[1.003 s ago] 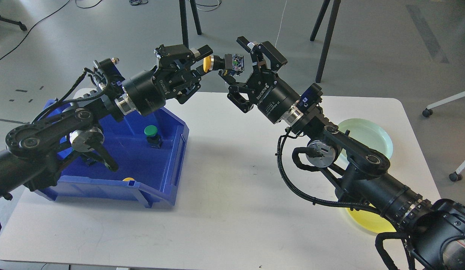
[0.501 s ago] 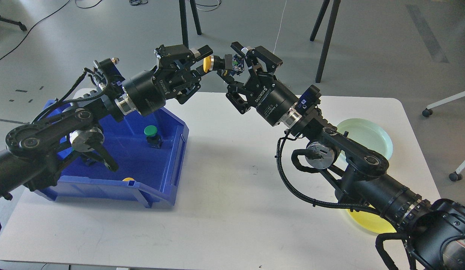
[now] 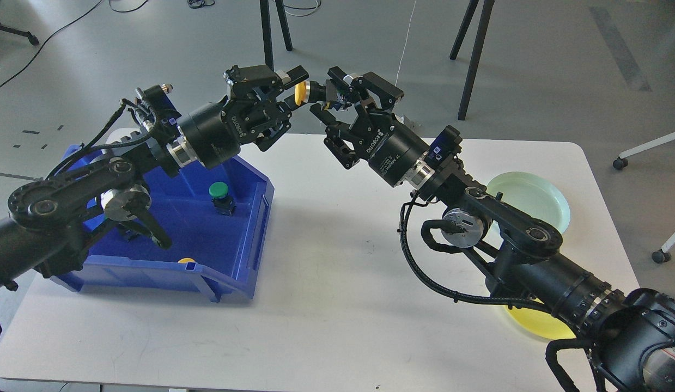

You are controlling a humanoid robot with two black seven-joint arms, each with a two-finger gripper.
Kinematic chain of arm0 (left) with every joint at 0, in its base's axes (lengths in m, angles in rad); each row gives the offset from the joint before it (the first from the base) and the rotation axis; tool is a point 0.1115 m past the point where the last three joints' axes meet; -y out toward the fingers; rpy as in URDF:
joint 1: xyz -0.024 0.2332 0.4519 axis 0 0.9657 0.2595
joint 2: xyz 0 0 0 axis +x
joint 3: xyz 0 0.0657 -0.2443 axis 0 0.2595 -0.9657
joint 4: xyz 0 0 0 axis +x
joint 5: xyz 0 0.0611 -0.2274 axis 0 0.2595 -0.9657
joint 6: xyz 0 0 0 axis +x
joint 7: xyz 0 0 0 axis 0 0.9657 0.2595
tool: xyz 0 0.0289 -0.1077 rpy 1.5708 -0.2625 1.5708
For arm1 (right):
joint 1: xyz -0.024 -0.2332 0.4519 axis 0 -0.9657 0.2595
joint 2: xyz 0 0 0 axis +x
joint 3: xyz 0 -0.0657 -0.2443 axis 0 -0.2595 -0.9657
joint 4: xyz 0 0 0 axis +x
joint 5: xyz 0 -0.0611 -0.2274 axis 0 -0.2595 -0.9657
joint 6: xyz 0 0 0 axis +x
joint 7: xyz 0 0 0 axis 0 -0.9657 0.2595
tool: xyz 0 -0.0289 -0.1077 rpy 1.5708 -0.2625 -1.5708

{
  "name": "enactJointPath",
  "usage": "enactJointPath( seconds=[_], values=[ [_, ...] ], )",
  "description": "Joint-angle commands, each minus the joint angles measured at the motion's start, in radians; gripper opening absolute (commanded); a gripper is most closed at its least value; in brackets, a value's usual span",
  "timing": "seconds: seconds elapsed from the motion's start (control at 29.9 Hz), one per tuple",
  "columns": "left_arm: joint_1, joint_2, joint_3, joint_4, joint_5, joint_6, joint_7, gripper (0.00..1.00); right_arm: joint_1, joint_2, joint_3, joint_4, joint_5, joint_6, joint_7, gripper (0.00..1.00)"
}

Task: Pass button and place on color plate
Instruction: 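Grasp the yellow button with the right gripper from the left gripper, then open the left gripper and pull the right gripper away with button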

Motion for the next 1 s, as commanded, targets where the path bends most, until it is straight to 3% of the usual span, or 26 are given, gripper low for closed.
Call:
enactJointPath(
  seconds=[0.0, 0.3, 0.53, 0.6, 0.8, 0.97],
  values=[
    [0.0, 0.0, 0.0, 0.0, 0.0, 0.0, 0.0, 0.22, -0.002, 0.0, 0.007, 0.0, 0.0, -0.003, -0.001, 0.37],
    [0.001, 0.0, 0.001, -0.008, 0.004, 0.0, 0.0, 0.23, -0.002, 0.0, 0.011, 0.002, 0.0, -0.007, -0.001, 0.09],
    [0.003, 0.0, 0.001, -0.009, 0.007, 0.0, 0.0, 0.26, -0.003, 0.0, 0.011, 0.0, 0.0, -0.02, -0.001, 0.07],
    [0.003, -0.002, 0.001, -0.009, 0.006, 0.0, 0.0, 0.31, -0.003, 0.0, 0.013, 0.0, 0.0, -0.02, -0.001, 0.06],
    [0.004, -0.002, 0.0, -0.009, 0.006, 0.0, 0.0, 0.62, -0.003, 0.0, 0.013, -0.001, 0.0, -0.02, -0.001, 0.05],
    [0.004, -0.002, 0.0, -0.009, 0.006, 0.0, 0.0, 0.67, -0.005, 0.0, 0.013, -0.001, 0.0, -0.02, -0.001, 0.04]
  ],
)
